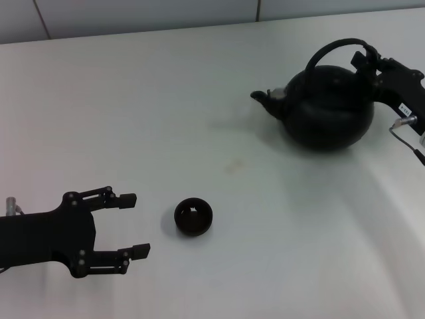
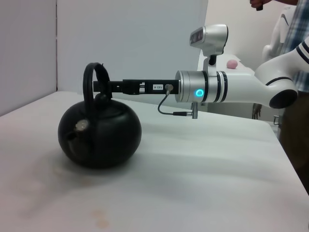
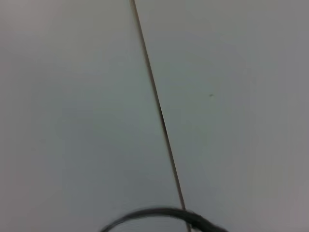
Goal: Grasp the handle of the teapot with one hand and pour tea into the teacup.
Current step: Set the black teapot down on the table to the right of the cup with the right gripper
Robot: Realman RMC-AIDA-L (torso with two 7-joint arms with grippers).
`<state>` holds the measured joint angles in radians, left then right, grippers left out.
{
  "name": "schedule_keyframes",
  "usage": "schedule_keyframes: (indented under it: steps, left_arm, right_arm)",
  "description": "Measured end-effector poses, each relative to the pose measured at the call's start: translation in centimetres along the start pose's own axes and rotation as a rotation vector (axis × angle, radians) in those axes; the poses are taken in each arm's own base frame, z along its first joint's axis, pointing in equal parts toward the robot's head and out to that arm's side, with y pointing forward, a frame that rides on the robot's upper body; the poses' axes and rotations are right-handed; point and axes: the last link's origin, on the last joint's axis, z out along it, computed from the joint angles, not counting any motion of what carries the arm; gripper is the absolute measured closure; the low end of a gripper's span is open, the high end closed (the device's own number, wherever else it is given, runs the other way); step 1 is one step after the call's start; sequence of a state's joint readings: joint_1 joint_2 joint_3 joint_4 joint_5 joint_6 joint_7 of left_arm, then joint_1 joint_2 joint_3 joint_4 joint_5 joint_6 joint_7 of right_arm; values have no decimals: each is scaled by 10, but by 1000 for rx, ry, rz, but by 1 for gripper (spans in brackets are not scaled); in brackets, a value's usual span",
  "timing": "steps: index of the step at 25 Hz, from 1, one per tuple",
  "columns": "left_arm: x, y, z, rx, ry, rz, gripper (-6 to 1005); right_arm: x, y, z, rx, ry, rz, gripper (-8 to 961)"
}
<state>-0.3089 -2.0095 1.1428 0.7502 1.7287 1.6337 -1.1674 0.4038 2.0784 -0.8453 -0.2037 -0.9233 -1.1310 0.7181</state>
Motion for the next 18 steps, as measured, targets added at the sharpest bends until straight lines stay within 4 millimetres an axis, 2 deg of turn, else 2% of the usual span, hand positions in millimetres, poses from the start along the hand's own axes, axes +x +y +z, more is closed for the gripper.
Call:
schedule_keyframes:
  steps: [4,15,18]
  left_arm:
    - [0,0,0,0,0,0,167]
    - [0,0,0,0,0,2,166]
    - [1,0,0,0,-1,3,166]
  right_arm:
    - [-2,0,2,-4,-6,-6,737]
    - [-3,4,8,-37,19,-15,391]
    - [-3,5,10,-56,41,-12,324]
